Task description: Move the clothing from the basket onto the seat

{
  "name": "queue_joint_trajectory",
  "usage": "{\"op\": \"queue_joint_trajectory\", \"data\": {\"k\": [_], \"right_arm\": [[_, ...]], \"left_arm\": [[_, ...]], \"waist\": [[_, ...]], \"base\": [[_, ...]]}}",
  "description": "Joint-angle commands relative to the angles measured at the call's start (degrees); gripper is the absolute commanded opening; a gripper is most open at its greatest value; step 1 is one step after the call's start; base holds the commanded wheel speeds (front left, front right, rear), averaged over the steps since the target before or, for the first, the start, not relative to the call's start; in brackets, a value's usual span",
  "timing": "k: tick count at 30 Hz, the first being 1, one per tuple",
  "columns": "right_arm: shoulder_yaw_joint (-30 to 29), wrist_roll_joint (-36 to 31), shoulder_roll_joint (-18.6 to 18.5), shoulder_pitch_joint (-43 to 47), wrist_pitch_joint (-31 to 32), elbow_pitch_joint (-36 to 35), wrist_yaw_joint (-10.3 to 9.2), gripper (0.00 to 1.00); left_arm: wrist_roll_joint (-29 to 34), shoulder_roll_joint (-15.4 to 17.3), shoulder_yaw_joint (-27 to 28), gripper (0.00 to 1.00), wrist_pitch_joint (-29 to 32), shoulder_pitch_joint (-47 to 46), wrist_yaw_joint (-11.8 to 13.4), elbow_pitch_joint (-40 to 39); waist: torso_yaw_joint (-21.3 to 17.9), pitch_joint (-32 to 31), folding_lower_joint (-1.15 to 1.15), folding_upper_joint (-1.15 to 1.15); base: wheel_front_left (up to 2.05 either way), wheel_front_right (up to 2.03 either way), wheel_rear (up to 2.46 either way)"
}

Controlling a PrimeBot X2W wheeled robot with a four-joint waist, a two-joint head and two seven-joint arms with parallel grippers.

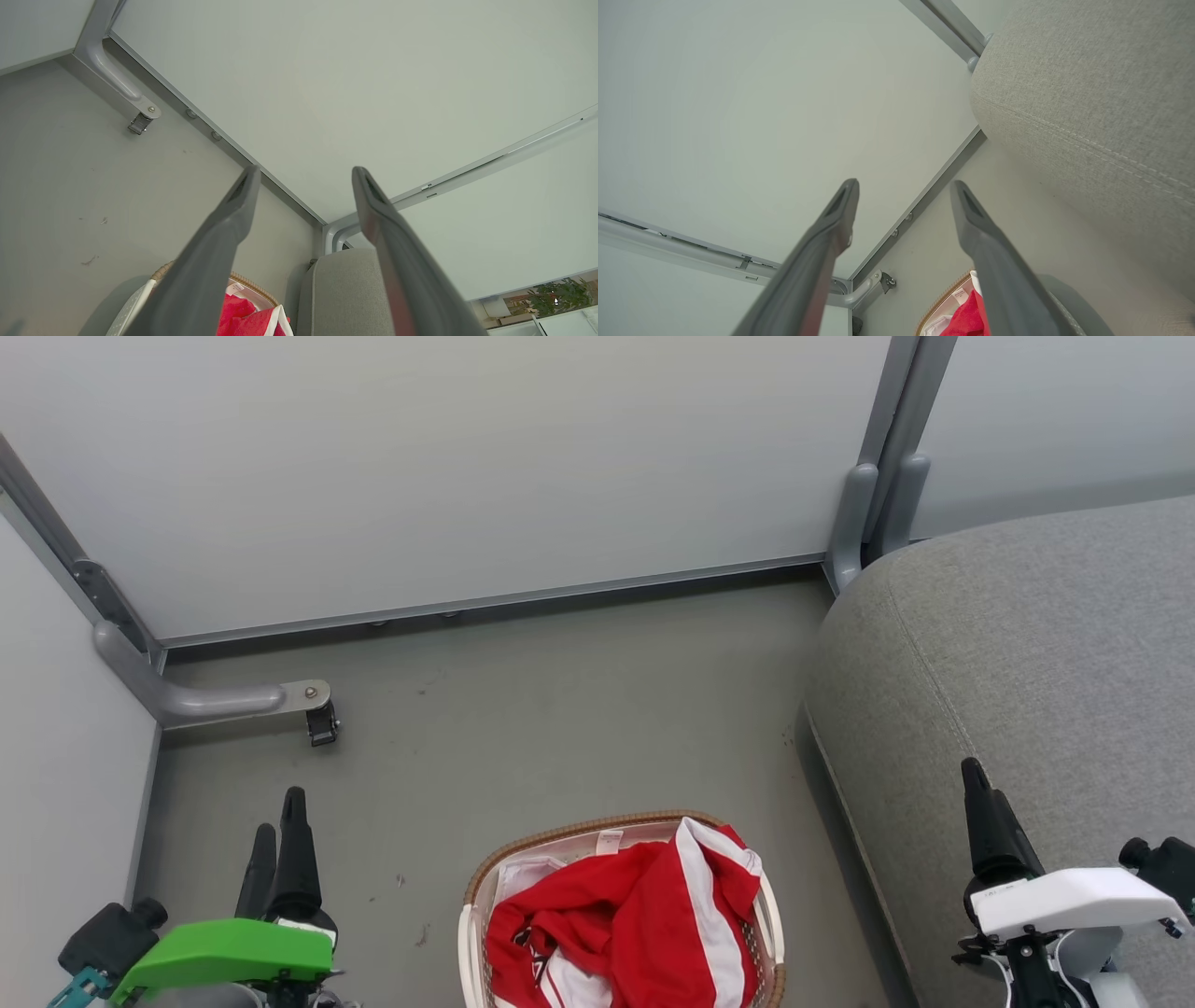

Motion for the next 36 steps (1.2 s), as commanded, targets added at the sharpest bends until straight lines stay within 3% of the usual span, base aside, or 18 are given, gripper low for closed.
{"op": "queue_joint_trajectory", "data": {"k": [1, 16, 36], "right_arm": [[0.29, -3.05, -0.41, 0.13, -0.66, -1.18, 0.01, 1.0], [3.08, -19.05, -0.53, 1.31, -3.22, -1.48, 0.02, 1.0], [4.96, -32.63, -0.66, 1.73, -6.22, -0.27, 0.02, 1.0]], "left_arm": [[2.62, 0.39, -0.31, 1.0, -0.62, 0.27, 0.51, -1.08], [18.25, 0.48, -1.65, 1.0, -3.16, 1.65, 2.54, -1.16], [29.13, 0.6, -2.8, 1.0, -6.15, 2.63, 3.09, 0.71]], "waist": [[0.01, 0.0, 0.0, 0.0], [0.23, -0.06, 0.0, 0.0], [0.49, -0.2, 0.0, 0.0]], "base": [[0.0, 0.0, 0.0], [0.0, 0.0, 0.0], [0.0, 0.0, 0.0]]}}
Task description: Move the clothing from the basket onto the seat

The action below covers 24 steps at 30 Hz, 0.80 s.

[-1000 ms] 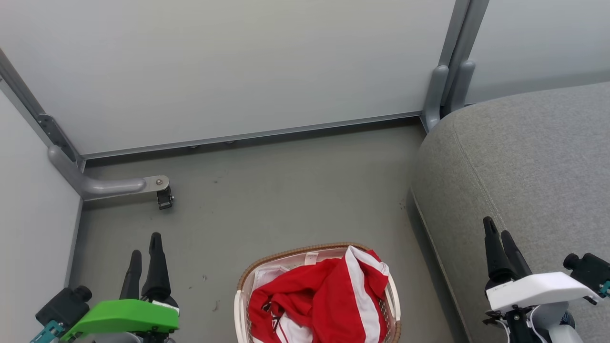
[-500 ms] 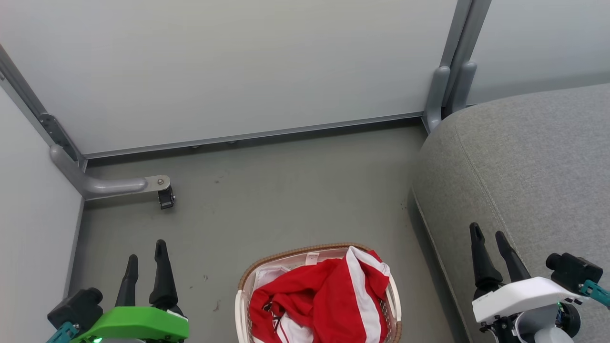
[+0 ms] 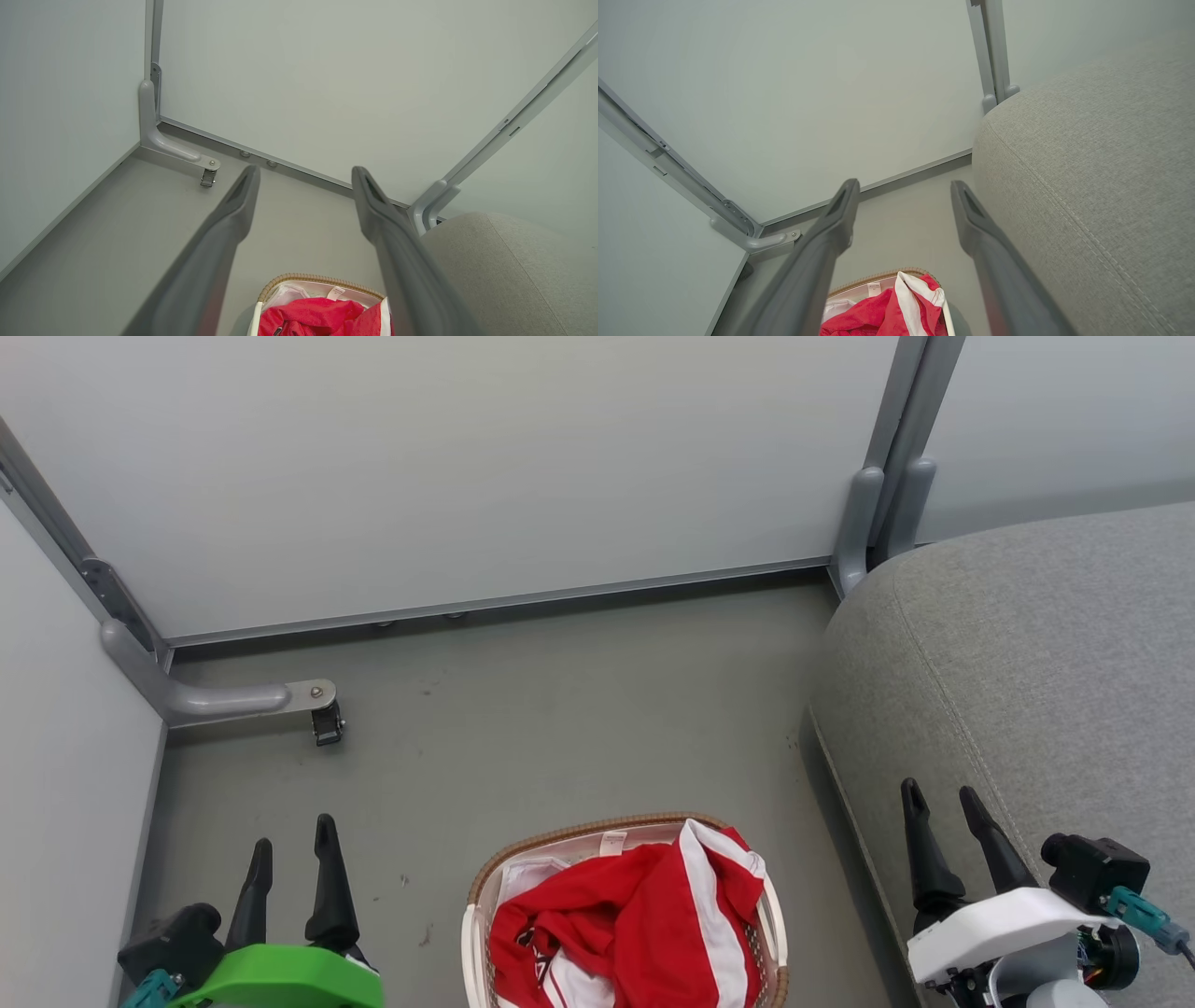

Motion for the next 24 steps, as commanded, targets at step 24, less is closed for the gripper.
{"op": "queue_joint_trajectory", "data": {"k": [24], "right_arm": [[1.72, -12.85, -0.47, 0.79, -3.46, 0.43, 0.02, 1.0]], "left_arm": [[10.63, 0.54, -2.03, 1.0, -3.43, 1.15, 0.67, 1.68]], "waist": [[0.33, 0.1, 0.0, 0.0]], "base": [[0.0, 0.0, 0.0]]}}
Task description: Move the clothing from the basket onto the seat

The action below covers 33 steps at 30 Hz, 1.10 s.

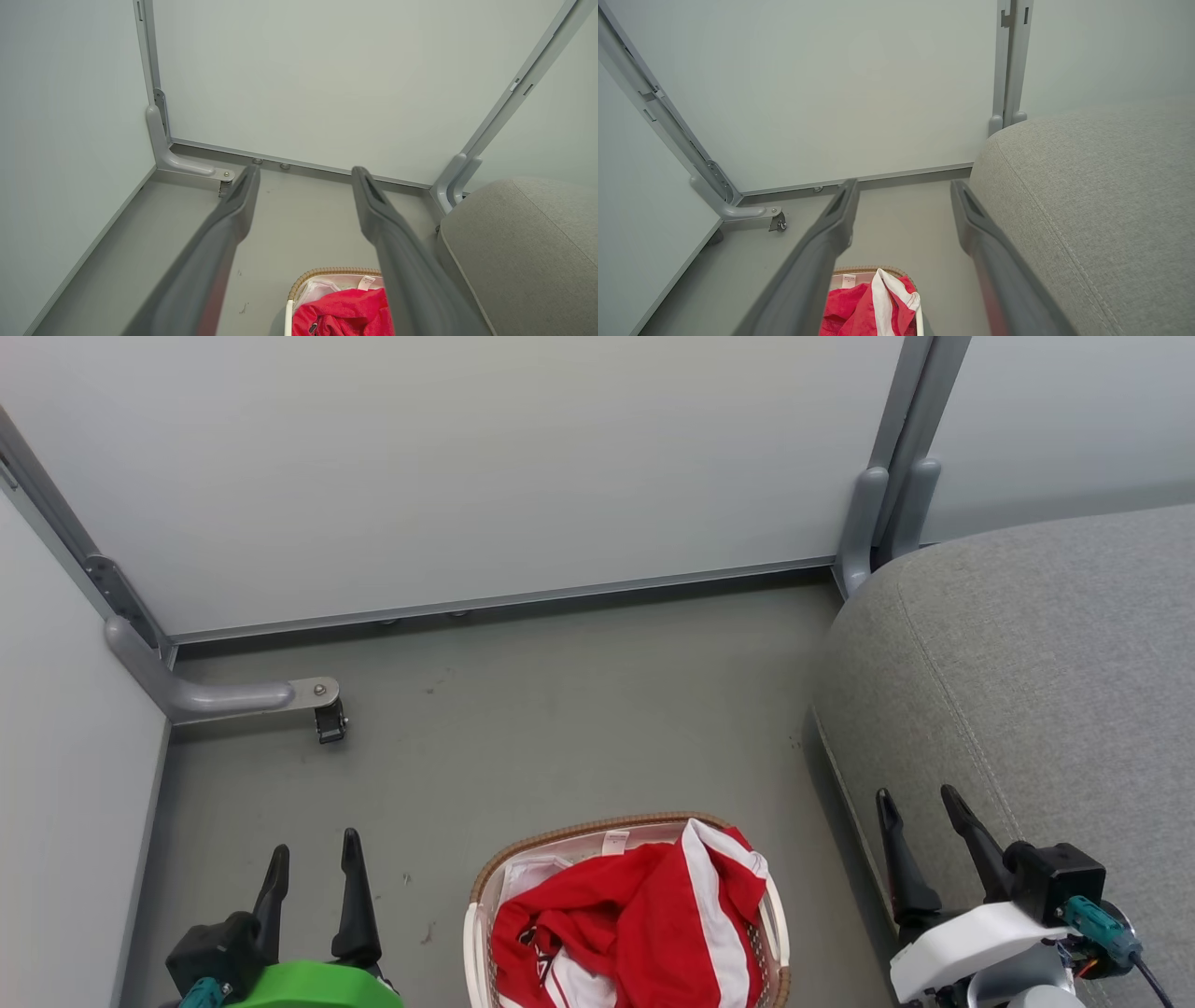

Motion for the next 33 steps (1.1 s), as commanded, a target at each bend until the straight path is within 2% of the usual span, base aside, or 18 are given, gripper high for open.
{"op": "queue_joint_trajectory", "data": {"k": [1, 20, 33], "right_arm": [[0.14, -1.25, -0.33, 0.47, -0.66, -0.11, 0.02, 1.0], [0.68, -8.33, -0.43, 0.93, -2.61, 0.0, 0.01, 1.0], [0.21, -8.33, -0.41, 0.79, -2.55, 0.66, 0.01, 1.0]], "left_arm": [[1.19, 0.43, -0.16, 1.0, -0.53, 0.47, 0.29, 0.04], [7.58, 0.47, -1.46, 1.0, -2.57, 0.74, 0.79, 1.67], [7.01, 0.48, -1.58, 1.0, -2.39, 0.27, 0.39, 2.47]], "waist": [[0.0, 0.02, 0.0, 0.0], [0.32, 0.26, 0.0, 0.0], [0.39, 0.43, 0.0, 0.0]], "base": [[0.0, 0.0, 0.0], [0.0, 0.0, 0.0], [0.0, 0.0, 0.0]]}}
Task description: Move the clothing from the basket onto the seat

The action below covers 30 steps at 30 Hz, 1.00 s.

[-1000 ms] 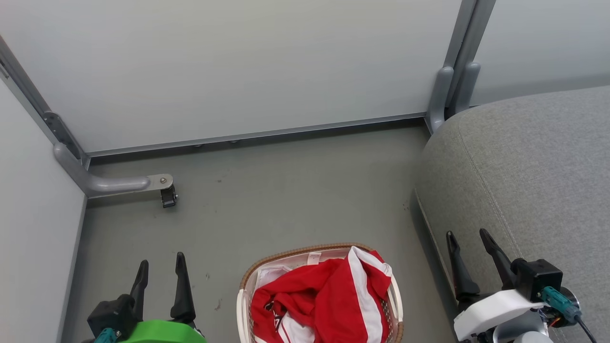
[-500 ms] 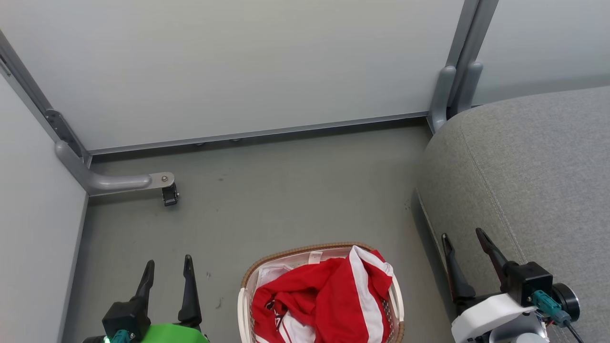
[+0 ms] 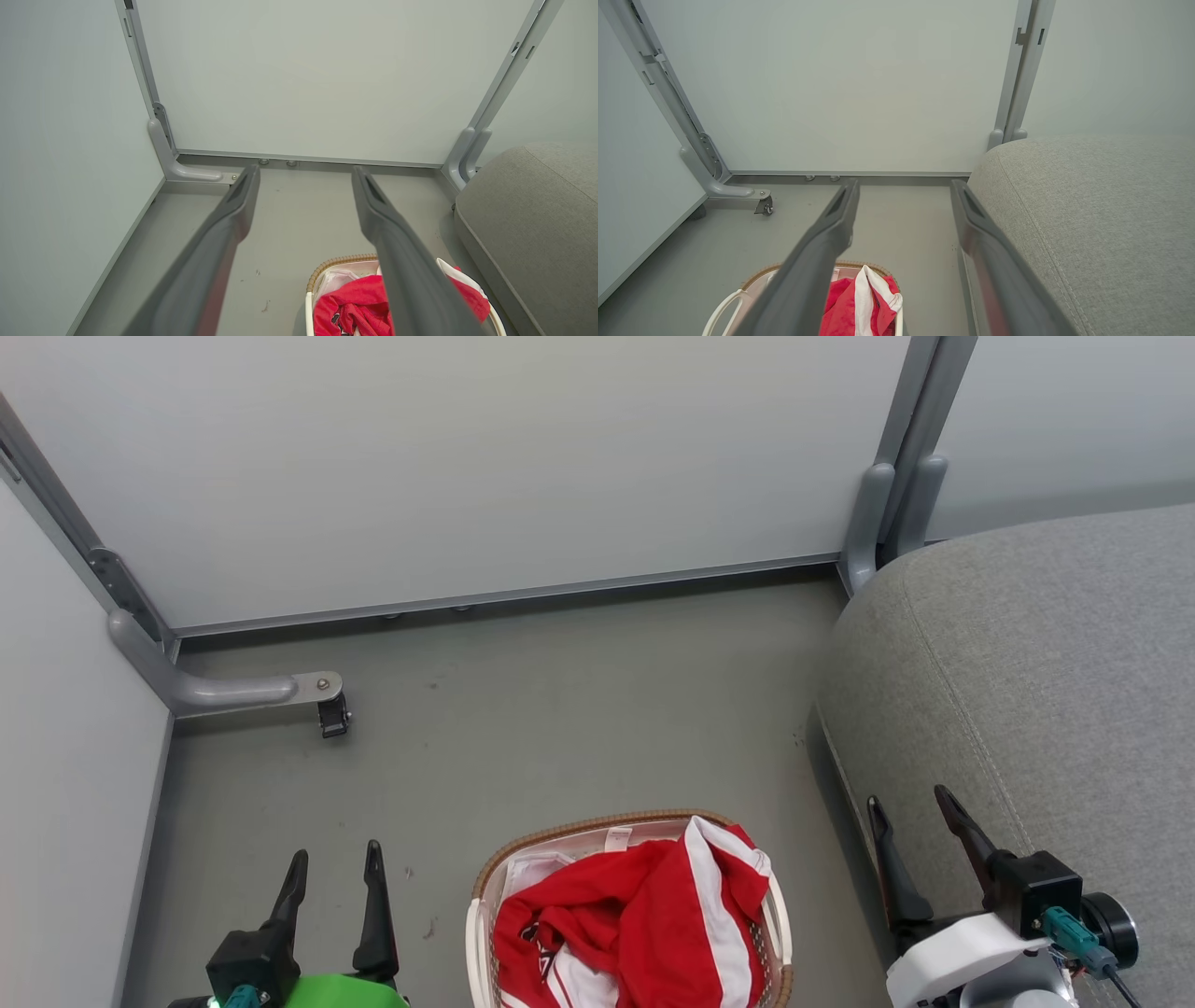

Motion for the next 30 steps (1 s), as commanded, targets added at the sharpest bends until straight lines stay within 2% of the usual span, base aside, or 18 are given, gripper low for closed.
{"op": "queue_joint_trajectory", "data": {"k": [1, 17, 24, 30], "right_arm": [[-0.09, -0.39, -0.3, 0.55, -0.27, 0.21, 0.0, 1.0], [-0.57, -0.74, -0.3, 0.07, -0.26, -0.77, 0.0, 1.0], [-2.36, -1.5, -0.3, -3.93, -0.21, -2.65, -0.01, 1.0], [-5.48, -2.42, -0.29, -8.86, -0.2, -5.55, -0.01, 1.0]], "left_arm": [[-0.09, 0.38, -0.01, 1.0, -0.02, 0.21, -0.06, 0.08], [0.43, 0.36, -1.77, 1.0, -0.02, -1.5, -0.58, 0.07], [2.42, 0.34, -5.29, 1.0, -0.01, -8.58, -2.1, 2.0], [0.1, 0.34, -8.75, 1.0, 0.01, -18.99, -2.72, 6.02]], "waist": [[-0.01, 0.02, 0.0, 0.0], [0.09, 1.67, 0.0, 0.0], [-0.51, 7.76, 0.0, 0.0], [-1.49, 15.59, 0.0, 0.0]], "base": [[0.0, 0.0, 0.0], [0.0, 0.0, 0.0], [0.0, 0.0, 0.0], [0.0, 0.0, 0.0]]}}
